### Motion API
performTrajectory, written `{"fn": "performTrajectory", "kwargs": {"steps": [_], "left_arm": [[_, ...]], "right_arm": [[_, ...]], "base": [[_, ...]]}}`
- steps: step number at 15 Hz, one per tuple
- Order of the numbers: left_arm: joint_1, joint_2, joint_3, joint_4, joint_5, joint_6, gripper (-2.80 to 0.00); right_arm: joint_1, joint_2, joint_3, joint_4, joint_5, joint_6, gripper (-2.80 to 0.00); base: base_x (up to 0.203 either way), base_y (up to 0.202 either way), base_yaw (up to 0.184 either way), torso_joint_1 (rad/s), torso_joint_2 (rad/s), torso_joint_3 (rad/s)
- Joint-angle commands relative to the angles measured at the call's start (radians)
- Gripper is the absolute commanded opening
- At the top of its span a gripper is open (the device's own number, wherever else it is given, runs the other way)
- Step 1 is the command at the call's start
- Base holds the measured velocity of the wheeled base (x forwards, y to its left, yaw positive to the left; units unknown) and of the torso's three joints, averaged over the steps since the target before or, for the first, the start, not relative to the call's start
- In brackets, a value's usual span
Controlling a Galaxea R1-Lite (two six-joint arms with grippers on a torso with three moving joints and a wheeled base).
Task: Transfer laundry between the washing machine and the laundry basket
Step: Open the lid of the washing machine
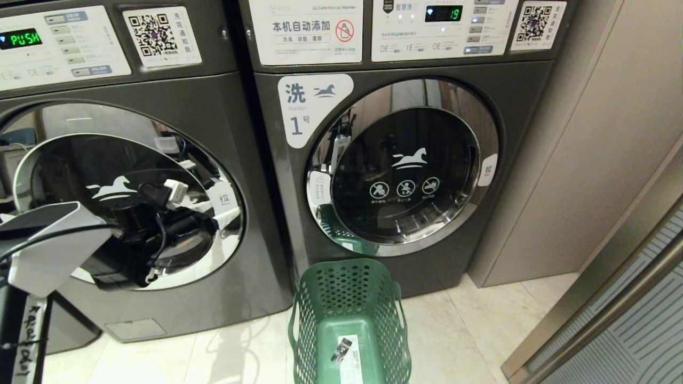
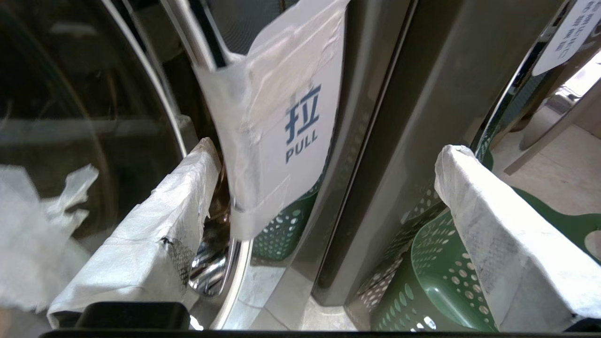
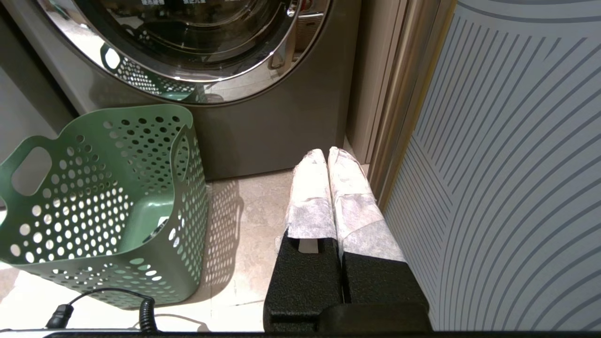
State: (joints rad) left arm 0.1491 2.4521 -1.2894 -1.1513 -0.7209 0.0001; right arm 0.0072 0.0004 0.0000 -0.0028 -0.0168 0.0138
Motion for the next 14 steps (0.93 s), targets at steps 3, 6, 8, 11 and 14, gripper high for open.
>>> {"fn": "performTrajectory", "kwargs": {"steps": [3, 6, 8, 11, 14], "left_arm": [[0.006, 0.025, -0.024, -0.003, -0.069, -0.006, 0.00], [0.011, 0.049, -0.067, 0.013, -0.121, -0.007, 0.00], [0.018, 0.068, -0.122, 0.034, -0.127, -0.013, 0.00], [0.024, 0.112, -0.199, 0.041, -0.128, -0.047, 0.00], [0.023, 0.139, -0.234, 0.043, -0.127, -0.059, 0.00]], "right_arm": [[0.000, 0.001, 0.000, 0.000, 0.000, 0.000, -2.80], [0.000, 0.000, 0.000, 0.000, 0.000, 0.000, -2.80], [0.000, 0.001, 0.000, 0.000, 0.000, 0.000, -2.80], [0.000, 0.000, 0.000, 0.000, 0.000, 0.000, -2.80], [0.000, 0.000, 0.000, 0.000, 0.000, 0.000, -2.80]], "base": [[0.000, 0.000, 0.000, 0.000, 0.00, 0.000], [0.000, 0.000, 0.000, 0.000, 0.00, 0.000], [0.000, 0.000, 0.000, 0.000, 0.00, 0.000], [0.000, 0.000, 0.000, 0.000, 0.00, 0.000], [0.000, 0.000, 0.000, 0.000, 0.00, 0.000]]}}
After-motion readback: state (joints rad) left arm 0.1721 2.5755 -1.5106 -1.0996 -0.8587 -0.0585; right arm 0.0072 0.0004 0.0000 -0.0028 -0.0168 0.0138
